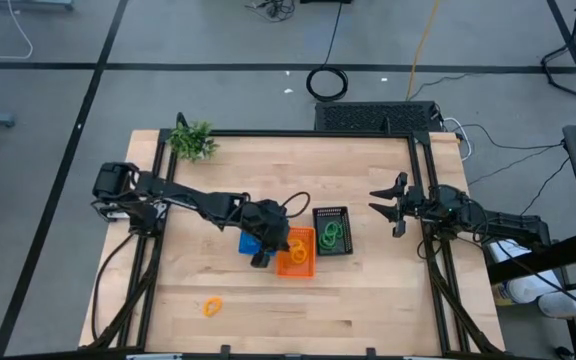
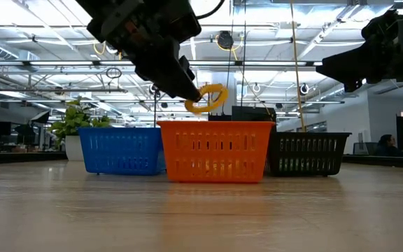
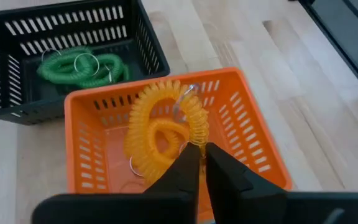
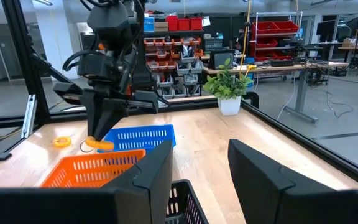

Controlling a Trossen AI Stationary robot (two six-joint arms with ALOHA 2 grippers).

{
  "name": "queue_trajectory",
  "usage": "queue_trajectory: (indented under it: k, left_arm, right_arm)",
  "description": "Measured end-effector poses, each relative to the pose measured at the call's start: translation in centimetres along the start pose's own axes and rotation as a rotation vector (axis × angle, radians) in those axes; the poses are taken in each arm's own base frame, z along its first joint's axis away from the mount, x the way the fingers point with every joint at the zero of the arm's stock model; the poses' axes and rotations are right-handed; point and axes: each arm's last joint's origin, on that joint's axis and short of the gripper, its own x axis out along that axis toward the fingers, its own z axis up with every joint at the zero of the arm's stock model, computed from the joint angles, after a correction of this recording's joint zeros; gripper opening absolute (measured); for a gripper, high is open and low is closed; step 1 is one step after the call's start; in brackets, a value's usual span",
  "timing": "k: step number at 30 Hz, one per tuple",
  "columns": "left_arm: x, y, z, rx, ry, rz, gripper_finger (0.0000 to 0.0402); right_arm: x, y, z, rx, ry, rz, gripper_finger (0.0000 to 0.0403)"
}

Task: Sort spring keychains
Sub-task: Put the yellow spring keychain into the orange bin

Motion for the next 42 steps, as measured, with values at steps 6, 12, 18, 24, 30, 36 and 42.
queue_trajectory:
  k: [6,12,18,24,30,36,42]
  left_arm:
    - [0.0,0.0,0.3,0.006,-0.026,0.003,0.0063]
    - [0.0,0.0,0.4,0.007,-0.037,0.006,0.0093]
    - [0.0,0.0,0.4,0.007,-0.037,0.007,0.0117]
    - [0.0,0.0,0.4,0.007,-0.038,0.007,0.0132]
    - [-1.1,-0.3,0.3,-0.12,0.0,0.004,0.0132]
    - [-5.2,-1.7,-1.0,-0.287,0.217,0.006,0.0132]
    - [-6.8,-4.8,-2.6,-0.437,0.414,0.006,0.0132]
  right_arm:
    - [0.0,0.0,0.0,0.0,0.0,0.0,0.0144]
    - [0.0,0.0,0.0,0.0,0.001,0.0,0.0143]
    - [0.0,0.0,0.0,0.0,0.0,0.0,0.0145]
    - [0.0,0.0,0.0,0.0,0.001,0.0,0.0144]
    - [0.0,0.0,0.0,0.0,0.001,0.0,0.0143]
    - [0.0,0.0,0.0,0.0,0.001,0.0,0.0144]
    - [0.0,0.0,0.0,0.0,0.001,0.0,0.0145]
